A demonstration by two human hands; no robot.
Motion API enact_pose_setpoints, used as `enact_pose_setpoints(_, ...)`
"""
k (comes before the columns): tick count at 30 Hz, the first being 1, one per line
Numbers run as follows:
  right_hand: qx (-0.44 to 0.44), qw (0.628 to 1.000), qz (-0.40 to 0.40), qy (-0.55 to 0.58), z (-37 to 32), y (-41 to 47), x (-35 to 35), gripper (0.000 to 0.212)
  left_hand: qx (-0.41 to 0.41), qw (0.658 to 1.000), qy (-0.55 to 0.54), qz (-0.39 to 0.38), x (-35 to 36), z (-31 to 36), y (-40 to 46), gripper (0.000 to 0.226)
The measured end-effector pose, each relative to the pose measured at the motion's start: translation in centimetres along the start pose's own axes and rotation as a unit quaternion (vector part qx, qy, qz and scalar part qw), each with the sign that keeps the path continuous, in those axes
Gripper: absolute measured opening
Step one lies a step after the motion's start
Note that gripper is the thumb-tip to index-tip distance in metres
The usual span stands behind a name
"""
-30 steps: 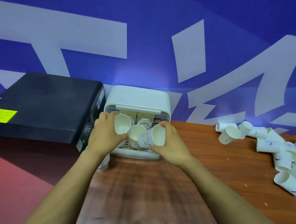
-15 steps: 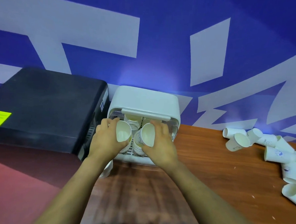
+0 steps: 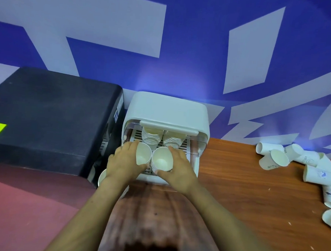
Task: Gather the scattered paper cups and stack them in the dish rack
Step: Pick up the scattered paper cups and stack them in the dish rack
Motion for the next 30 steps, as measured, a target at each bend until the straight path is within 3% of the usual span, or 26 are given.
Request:
enact_pose_setpoints(10, 0.016, 0.998, -0.057, -0.010, 0.7, -0.2, -0.9, 0.090, 0.012, 1.000, 0.001, -0.009, -0.4, 0.4, -0.6, 0.101)
enact_pose_setpoints(17, 0.049, 0.997, -0.041, -0.030, 4.1, -4.5, -4.4, 0.069, 0.119, 0.990, -0.036, 0.067, -1.1, 5.0, -4.1, 0.071)
enact_pose_setpoints(24, 0.115, 0.991, -0.022, -0.060, 9.8, -9.1, -8.8, 0.058, 0.171, 0.980, -0.099, 0.005, 1.7, 10.7, -6.4, 0.055)
enact_pose_setpoints(30, 0.106, 0.994, 0.014, -0.019, 13.1, -10.5, -12.6, 0.052, 0.191, 0.977, -0.092, -0.015, 2.7, 14.9, -7.1, 0.052)
Point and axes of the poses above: each hand's wrist, its own y-axis towards the middle knuckle, its own x-axis out of the palm, z = x × y, the point moved 3 cm from there along y, towards the middle knuckle, and after that the axes turned 8 degrees about x, right-handed, at the moved point
